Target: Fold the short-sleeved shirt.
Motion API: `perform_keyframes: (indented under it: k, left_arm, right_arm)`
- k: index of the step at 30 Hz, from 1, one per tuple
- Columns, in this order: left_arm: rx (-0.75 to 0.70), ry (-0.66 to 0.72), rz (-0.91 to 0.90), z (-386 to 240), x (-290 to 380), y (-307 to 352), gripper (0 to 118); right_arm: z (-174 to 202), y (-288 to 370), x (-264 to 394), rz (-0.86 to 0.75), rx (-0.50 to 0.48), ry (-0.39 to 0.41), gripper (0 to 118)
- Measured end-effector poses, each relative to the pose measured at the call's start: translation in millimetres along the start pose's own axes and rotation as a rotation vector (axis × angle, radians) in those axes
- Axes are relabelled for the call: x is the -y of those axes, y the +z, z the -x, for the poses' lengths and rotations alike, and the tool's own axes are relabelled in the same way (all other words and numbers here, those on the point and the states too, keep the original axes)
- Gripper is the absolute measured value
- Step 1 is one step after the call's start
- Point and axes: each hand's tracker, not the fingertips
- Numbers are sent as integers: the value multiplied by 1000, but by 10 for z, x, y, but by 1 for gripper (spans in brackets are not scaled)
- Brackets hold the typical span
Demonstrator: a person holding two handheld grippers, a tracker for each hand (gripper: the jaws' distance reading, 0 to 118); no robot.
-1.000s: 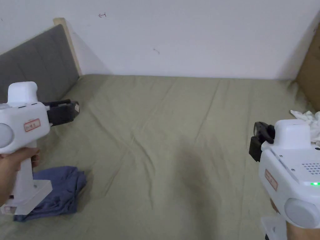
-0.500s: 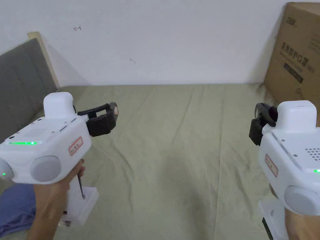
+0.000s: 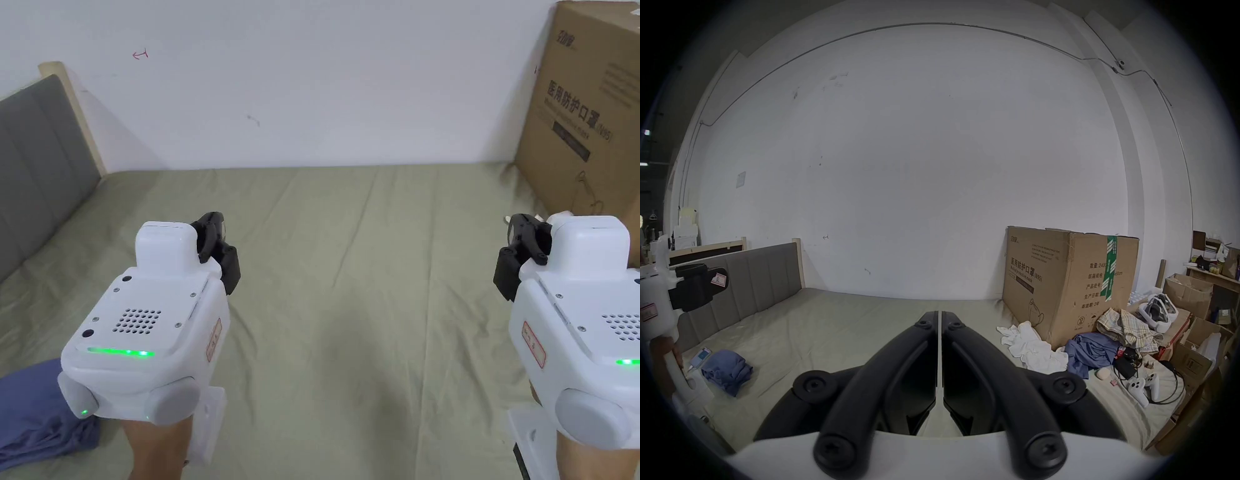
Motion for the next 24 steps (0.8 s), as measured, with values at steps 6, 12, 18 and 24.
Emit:
perform_keyframes:
  k: [6, 12, 18, 24]
  left_arm:
    - [-18, 8, 2, -27, 14, 12, 6]
    - [-31, 15, -1, -18, 15, 18, 6]
    - [-25, 2, -9, -31, -2, 36, 6]
    - [-28, -11, -12, -56, -5, 40, 6]
  right_arm:
    - [0, -6, 23, 8, -5, -10, 4]
    - [10, -1, 28, 10, -10, -7, 4]
    - [27, 0, 25, 11, -16, -6, 4]
    - [45, 13, 13, 7, -18, 3, 4]
